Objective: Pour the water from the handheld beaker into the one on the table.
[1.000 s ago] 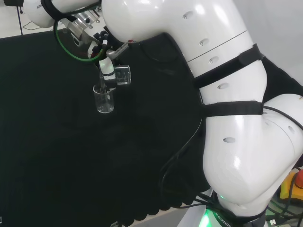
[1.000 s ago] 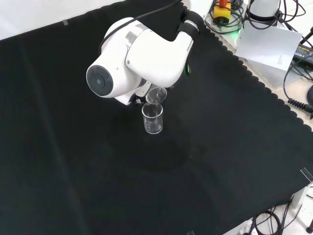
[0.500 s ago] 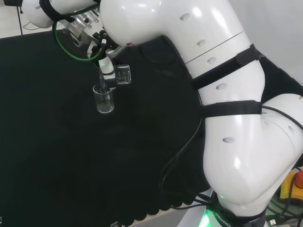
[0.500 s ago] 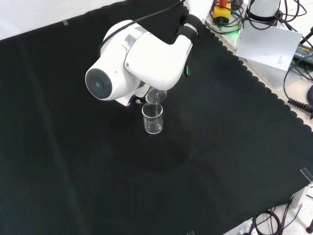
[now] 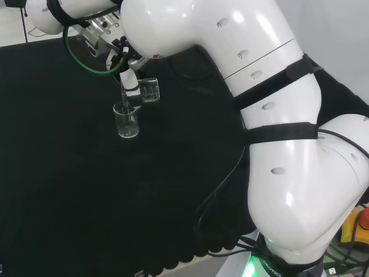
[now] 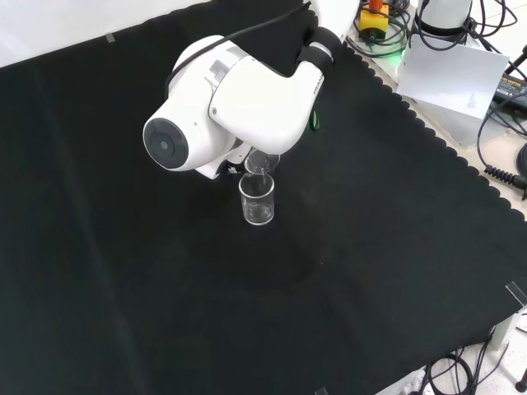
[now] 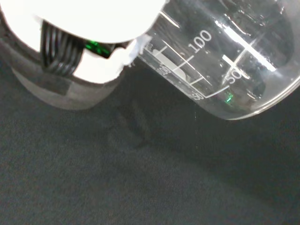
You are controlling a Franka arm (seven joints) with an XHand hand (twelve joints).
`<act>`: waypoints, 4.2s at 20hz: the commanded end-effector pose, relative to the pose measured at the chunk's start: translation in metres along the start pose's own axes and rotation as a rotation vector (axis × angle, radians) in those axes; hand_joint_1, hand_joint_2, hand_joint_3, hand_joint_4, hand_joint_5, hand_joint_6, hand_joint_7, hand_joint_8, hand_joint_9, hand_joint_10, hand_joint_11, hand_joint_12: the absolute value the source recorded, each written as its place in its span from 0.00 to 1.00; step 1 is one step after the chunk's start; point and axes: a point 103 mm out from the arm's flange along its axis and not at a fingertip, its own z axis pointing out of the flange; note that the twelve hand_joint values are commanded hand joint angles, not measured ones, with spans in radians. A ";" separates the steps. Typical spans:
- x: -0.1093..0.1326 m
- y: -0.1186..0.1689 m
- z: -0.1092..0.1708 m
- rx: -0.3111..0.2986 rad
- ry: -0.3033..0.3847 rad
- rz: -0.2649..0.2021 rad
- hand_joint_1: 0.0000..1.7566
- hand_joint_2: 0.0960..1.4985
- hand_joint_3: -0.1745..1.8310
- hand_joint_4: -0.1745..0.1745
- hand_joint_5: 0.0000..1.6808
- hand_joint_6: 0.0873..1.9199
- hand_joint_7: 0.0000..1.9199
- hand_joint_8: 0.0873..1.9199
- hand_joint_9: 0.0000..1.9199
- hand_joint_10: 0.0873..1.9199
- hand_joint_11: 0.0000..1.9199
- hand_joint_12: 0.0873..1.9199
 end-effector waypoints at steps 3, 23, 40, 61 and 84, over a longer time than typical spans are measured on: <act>0.001 0.000 0.000 0.009 -0.007 0.004 0.75 0.41 0.38 0.00 0.78 0.25 0.71 0.23 0.83 0.17 0.68 0.33; 0.004 -0.005 -0.008 0.041 -0.038 0.026 0.75 0.40 0.39 0.00 0.78 0.25 0.71 0.23 0.83 0.18 0.68 0.33; 0.008 -0.003 -0.010 0.051 -0.054 0.042 0.75 0.40 0.39 0.00 0.78 0.26 0.71 0.23 0.83 0.18 0.68 0.33; 0.009 -0.003 -0.012 0.044 -0.057 0.051 0.75 0.40 0.39 0.00 0.78 0.26 0.71 0.23 0.83 0.18 0.68 0.33; -0.006 -0.005 -0.004 -0.069 0.024 0.005 0.75 0.40 0.39 0.00 0.78 0.26 0.71 0.23 0.83 0.19 0.68 0.32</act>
